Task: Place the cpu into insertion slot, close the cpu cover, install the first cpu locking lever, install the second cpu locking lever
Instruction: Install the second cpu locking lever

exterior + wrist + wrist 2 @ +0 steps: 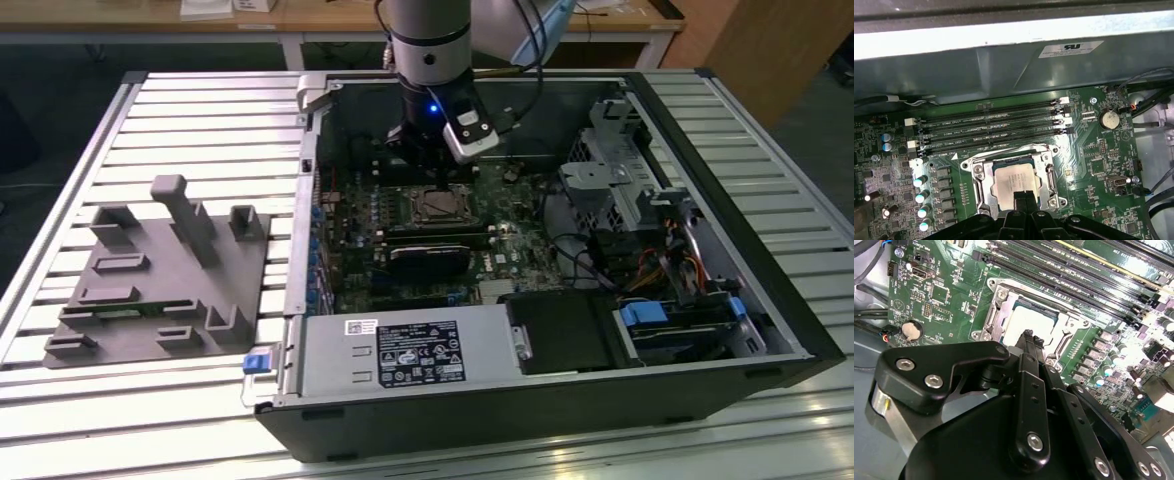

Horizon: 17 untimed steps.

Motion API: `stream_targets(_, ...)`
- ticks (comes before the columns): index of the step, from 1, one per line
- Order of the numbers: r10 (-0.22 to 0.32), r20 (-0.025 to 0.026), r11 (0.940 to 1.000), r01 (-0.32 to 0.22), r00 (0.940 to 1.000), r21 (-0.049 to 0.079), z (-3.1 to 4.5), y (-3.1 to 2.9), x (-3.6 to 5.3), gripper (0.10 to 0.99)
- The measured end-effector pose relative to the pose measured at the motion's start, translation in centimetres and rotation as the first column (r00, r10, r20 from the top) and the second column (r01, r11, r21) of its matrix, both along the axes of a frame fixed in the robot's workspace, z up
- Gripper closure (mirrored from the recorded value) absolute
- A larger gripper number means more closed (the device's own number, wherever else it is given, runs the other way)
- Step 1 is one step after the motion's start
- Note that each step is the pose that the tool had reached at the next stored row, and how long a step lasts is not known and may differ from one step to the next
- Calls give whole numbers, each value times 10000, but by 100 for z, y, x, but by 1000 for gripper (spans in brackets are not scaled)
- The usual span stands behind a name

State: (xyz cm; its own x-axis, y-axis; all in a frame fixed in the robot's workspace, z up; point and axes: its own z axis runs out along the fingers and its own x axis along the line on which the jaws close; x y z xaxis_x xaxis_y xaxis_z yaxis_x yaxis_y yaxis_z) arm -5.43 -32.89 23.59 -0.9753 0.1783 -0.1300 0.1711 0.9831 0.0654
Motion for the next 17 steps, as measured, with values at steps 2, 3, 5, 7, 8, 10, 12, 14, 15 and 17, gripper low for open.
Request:
stream_targets(2,0,0,10000,0,10000,0,0,0,0,980)
stream_targets(3,0,-1,10000,0,10000,-1,1,-1,0,980)
stream_targets(5,1,-2,10000,-1,10000,-3,2,-8,0,980)
stream_targets(7,0,-1,10000,0,10000,-1,1,-21,0,980)
stream_targets(8,0,-1,10000,0,10000,-2,1,-29,0,980)
stream_targets(10,0,-1,10000,0,10000,-1,1,-55,0,980)
stream_targets(12,1,-2,10000,-1,10000,0,0,-88,0,980)
stream_targets(14,1,-3,10000,-1,10000,0,0,-123,0,980)
stream_targets(15,0,-5,10000,0,10000,-1,1,-142,0,980)
stream_targets(17,0,-9,10000,0,10000,0,1,-180,0,980)
